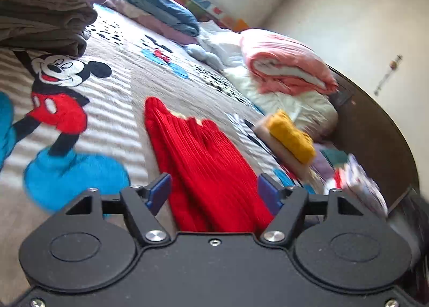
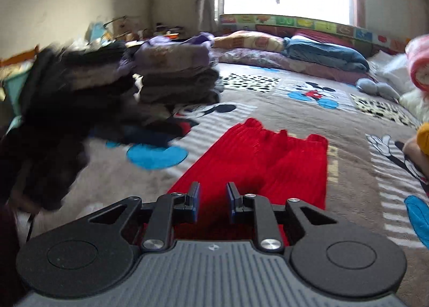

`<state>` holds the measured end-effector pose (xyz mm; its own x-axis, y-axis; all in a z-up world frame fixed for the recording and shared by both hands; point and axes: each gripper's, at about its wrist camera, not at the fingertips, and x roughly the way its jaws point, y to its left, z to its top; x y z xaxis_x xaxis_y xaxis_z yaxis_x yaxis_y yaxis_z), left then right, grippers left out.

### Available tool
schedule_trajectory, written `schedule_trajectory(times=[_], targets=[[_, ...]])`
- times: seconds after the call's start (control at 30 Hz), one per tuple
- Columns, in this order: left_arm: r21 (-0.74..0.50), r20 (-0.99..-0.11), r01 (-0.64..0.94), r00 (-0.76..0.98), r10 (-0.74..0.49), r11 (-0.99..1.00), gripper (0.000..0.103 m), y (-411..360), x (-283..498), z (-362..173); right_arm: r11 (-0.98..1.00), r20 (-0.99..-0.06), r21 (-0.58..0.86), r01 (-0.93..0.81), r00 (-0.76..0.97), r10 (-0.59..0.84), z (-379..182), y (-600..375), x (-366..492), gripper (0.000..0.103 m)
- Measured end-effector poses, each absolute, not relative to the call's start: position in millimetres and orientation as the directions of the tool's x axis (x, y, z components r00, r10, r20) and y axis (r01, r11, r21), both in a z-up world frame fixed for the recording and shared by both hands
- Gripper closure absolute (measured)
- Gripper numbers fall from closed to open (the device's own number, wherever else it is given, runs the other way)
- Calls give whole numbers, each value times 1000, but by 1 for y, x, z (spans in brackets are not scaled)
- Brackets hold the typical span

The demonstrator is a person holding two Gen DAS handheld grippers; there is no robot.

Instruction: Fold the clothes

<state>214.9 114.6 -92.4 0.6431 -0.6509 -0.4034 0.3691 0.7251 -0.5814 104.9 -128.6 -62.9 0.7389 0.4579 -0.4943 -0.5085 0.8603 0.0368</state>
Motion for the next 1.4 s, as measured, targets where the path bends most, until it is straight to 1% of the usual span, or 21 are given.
schedule_trajectory(times=[0.03, 0.1, 0.13, 0.3, 0.37, 0.43, 0.47, 0.5, 0.53, 0.67, 0.7, 0.77, 0.8, 0.93, 1.07, 1.17, 1.23, 1.27, 1.3, 1.33, 1.4], targets=[[-577, -421, 357, 641, -642, 735, 47, 112, 225, -96, 855, -494, 20, -519, 738, 460, -66, -123, 103, 80], [-572, -455, 333, 631, -628, 750, 56, 108, 243, -104, 847, -489, -8, -531, 741, 460, -70, -115, 102, 80], [-572, -471, 321, 625, -623, 755, 57, 109, 251, -109, 845, -486, -20, -534, 744, 458, -72, -113, 102, 80], [-575, -463, 356, 601, -652, 737, 68, 103, 275, -118, 837, -461, -65, -544, 760, 458, -79, -106, 105, 78], [-570, -467, 359, 599, -650, 739, 69, 100, 285, -120, 828, -470, -86, -554, 755, 457, -83, -102, 106, 78], [-549, -471, 367, 606, -641, 751, 85, 97, 293, -121, 817, -490, -120, -564, 750, 445, -89, -97, 105, 77], [-541, -465, 379, 609, -643, 751, 95, 96, 295, -119, 813, -497, -136, -567, 748, 439, -92, -95, 104, 77], [-533, -459, 392, 611, -645, 750, 95, 96, 296, -117, 813, -491, -133, -566, 750, 442, -90, -95, 102, 77], [-529, -433, 421, 613, -661, 737, 96, 95, 296, -113, 814, -485, -131, -566, 753, 445, -89, -95, 100, 77], [-503, -337, 515, 623, -706, 694, 96, 93, 293, -99, 800, -422, -156, -580, 771, 477, -79, -94, 97, 66], [-494, -363, 498, 626, -690, 712, 96, 91, 297, -103, 792, -425, -166, -587, 767, 480, -81, -91, 98, 60], [-472, -439, 448, 627, -643, 759, 96, 89, 303, -117, 783, -513, -148, -605, 723, 462, -93, -84, 110, 58], [-457, -483, 418, 625, -614, 785, 96, 87, 306, -126, 782, -532, -130, -609, 709, 463, -97, -84, 113, 58], [-449, -456, 432, 643, -616, 782, 96, 87, 301, -120, 787, -529, -62, -614, 689, 496, -88, -92, 110, 58], [-437, -455, 420, 660, -598, 795, 96, 88, 298, -121, 797, -496, -94, -596, 722, 482, -70, -94, 109, 58], [-429, -453, 416, 669, -589, 802, 96, 88, 297, -120, 812, -489, -106, -574, 741, 460, -67, -91, 127, 57], [-406, -478, 407, 668, -570, 818, 95, 84, 299, -123, 818, -578, -59, -572, 688, 439, -81, -87, 152, 53], [-397, -488, 404, 667, -562, 824, 94, 83, 299, -123, 820, -608, -23, -572, 659, 443, -87, -87, 160, 53], [-374, -488, 402, 681, -546, 836, 84, 83, 296, -119, 820, -595, -25, -572, 668, 448, -84, -87, 158, 53], [-349, -485, 399, 697, -528, 848, 79, 84, 294, -114, 820, -581, -27, -572, 676, 453, -82, -87, 156, 53], [-305, -451, 431, 720, -527, 849, 77, 84, 287, -101, 813, -550, -64, -579, 700, 455, -74, -86, 147, 53]])
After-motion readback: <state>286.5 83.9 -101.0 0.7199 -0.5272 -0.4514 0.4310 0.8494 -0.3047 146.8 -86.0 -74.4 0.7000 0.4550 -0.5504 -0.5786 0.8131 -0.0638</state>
